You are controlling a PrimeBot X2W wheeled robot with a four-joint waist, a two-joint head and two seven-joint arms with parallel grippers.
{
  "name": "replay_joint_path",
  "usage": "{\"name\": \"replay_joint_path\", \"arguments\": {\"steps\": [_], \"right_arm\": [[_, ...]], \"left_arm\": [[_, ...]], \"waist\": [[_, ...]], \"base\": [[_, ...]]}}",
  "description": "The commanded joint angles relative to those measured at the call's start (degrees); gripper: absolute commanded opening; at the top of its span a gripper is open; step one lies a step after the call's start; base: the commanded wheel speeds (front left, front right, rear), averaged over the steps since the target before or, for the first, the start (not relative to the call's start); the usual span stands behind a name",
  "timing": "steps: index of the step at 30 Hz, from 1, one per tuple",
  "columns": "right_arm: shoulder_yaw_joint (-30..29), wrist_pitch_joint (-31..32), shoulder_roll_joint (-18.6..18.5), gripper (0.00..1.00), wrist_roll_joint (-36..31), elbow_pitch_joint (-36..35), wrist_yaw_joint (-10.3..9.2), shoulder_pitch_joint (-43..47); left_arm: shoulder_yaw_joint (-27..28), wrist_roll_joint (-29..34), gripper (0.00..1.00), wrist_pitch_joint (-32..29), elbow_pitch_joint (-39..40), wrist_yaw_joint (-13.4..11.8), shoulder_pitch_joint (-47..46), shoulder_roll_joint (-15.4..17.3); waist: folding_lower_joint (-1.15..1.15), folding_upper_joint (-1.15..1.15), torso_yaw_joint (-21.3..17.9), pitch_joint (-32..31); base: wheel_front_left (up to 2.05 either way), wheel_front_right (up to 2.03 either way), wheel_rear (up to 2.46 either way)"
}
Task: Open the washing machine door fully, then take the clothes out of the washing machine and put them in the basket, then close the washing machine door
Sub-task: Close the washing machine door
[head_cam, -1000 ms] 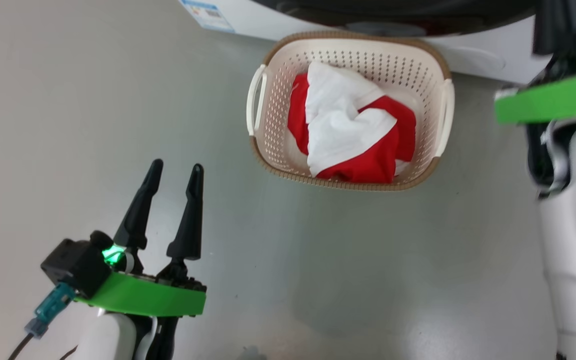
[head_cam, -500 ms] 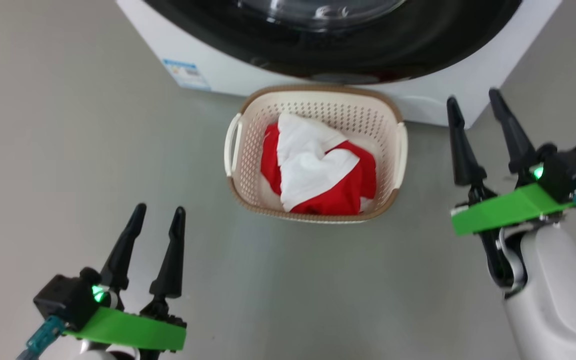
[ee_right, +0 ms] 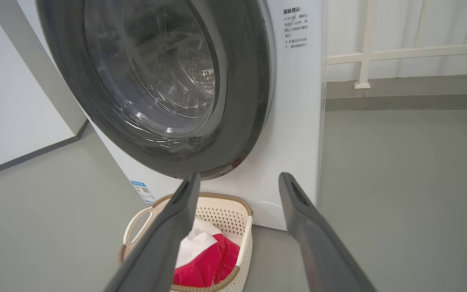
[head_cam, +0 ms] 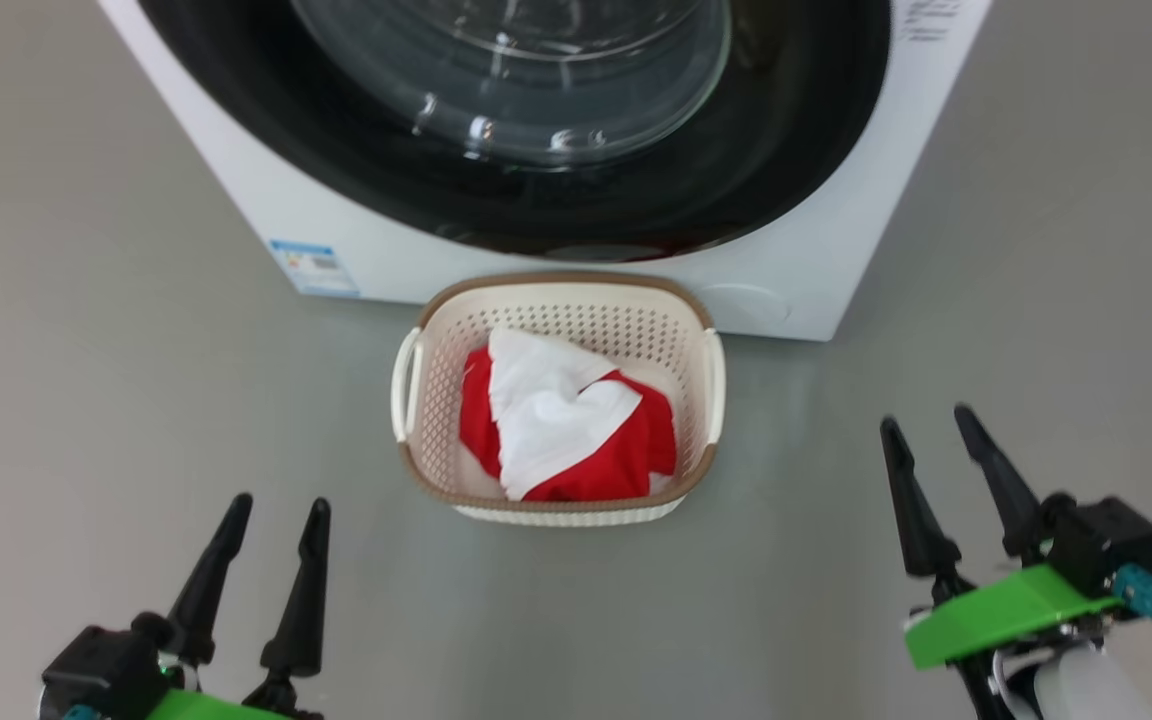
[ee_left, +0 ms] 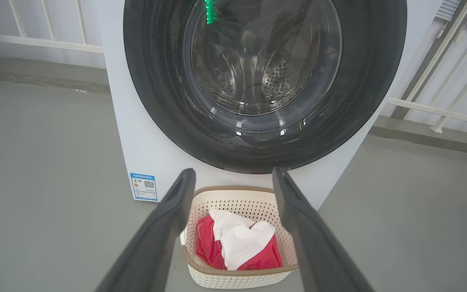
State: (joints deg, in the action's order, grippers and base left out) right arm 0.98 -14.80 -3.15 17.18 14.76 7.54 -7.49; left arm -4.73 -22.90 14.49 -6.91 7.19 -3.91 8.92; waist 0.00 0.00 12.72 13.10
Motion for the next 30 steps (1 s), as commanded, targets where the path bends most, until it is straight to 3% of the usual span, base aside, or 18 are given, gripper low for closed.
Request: {"name": "replay_joint_path", "arguments": {"steps": [1, 22, 30], "right_arm": [[1.3, -0.2, 0.3, 1.0, 0.4, -1.5, -0.05, 0.9], [-3.4, -0.2, 0.3, 1.0, -0.2, -3.2, -0.05, 13.2], [-4.4, -0.2, 0.3, 1.0, -0.1, -3.7, -0.05, 15.3]], "left_arm": [[2.5, 0.5, 1.0, 0.5, 1.2, 0.3, 0.3, 1.7], [6.5, 3.1, 1.0, 0.5, 3.0, 0.3, 9.8, 1.5], [7.0, 3.4, 1.0, 0.5, 3.0, 0.3, 11.1, 1.1]], "waist": [[0.0, 0.0, -2.8, -2.8], [0.0, 0.0, -9.5, -10.3], [0.0, 0.0, -10.1, -10.9]], "base": [[0.0, 0.0, 0.0], [0.0, 0.0, 0.0], [0.0, 0.0, 0.0]]}}
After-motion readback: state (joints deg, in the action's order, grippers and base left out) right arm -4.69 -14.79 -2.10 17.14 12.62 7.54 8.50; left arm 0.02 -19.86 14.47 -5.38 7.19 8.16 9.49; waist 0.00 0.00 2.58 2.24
